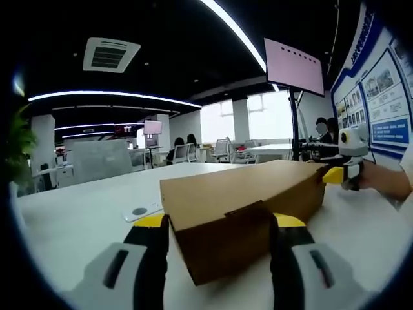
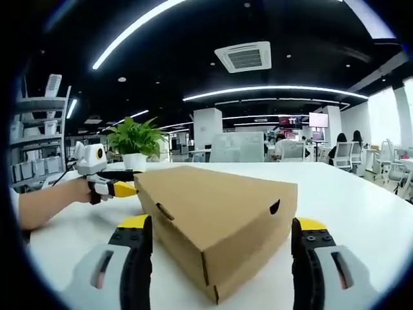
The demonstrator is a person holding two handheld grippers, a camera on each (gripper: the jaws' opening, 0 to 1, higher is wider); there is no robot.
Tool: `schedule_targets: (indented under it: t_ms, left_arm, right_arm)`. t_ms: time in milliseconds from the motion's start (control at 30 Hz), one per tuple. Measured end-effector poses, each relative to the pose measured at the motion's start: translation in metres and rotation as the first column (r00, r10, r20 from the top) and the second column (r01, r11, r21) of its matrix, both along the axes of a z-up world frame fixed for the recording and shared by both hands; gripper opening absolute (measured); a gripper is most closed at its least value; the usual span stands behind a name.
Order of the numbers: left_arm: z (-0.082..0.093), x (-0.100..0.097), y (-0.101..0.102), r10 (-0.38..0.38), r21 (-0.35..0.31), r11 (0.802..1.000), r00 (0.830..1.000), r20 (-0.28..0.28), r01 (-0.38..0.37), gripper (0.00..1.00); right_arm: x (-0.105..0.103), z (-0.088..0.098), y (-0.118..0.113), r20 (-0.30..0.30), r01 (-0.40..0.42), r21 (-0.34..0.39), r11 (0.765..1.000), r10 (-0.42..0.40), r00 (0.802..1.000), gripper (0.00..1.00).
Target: Operate the shoe box by opening the lid, removing the specified soft item, and placing it in the target area until the item is outside and the box remains undamaged.
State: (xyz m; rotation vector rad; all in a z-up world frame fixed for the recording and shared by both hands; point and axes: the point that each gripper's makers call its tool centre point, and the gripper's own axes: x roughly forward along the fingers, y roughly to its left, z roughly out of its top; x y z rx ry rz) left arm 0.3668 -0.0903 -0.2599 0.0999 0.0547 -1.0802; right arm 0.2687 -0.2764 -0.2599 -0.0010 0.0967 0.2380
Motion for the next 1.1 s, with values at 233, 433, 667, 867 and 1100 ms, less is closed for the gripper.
schedule_targets:
  t_ms: [233,433,667,867,1100]
  left_arm:
    - [0.0,0.002,0.001,0.0,-0.007,1.0,1.0,-0.018,0.0,0.64]
    - [-0.001,0.001,0.0,0.007,-0.014,1.0,1.0,-0.019,-0.008,0.63]
    - [-0.001,-0.004,0.003,0.03,-0.014,0.999,0.999,-0.028,-0.03,0.62]
    - [0.0,-0.011,0.008,0.048,-0.02,0.999,0.997,-0.058,-0.049,0.59]
    - [0.0,-0.02,0.009,0.086,-0.035,0.996,0.995,-0.047,-0.087,0.59]
  right_arm:
    - [0.006,0.001,0.012,-0.018,-0.021,-0.025,0.999,0.02,1.0,0.98]
    - [0.007,-0.005,0.005,-0.024,-0.007,-0.085,0.996,0.005,1.0,0.92]
    - [0.002,-0.006,0.01,-0.036,-0.026,-0.078,0.997,0.023,0.999,0.87]
    - [0.002,-0.005,0.005,-0.034,-0.049,-0.061,0.997,0.047,0.998,0.85]
    - [-0.002,-0.005,0.006,-0.035,-0.063,-0.059,0.996,0.061,0.998,0.83]
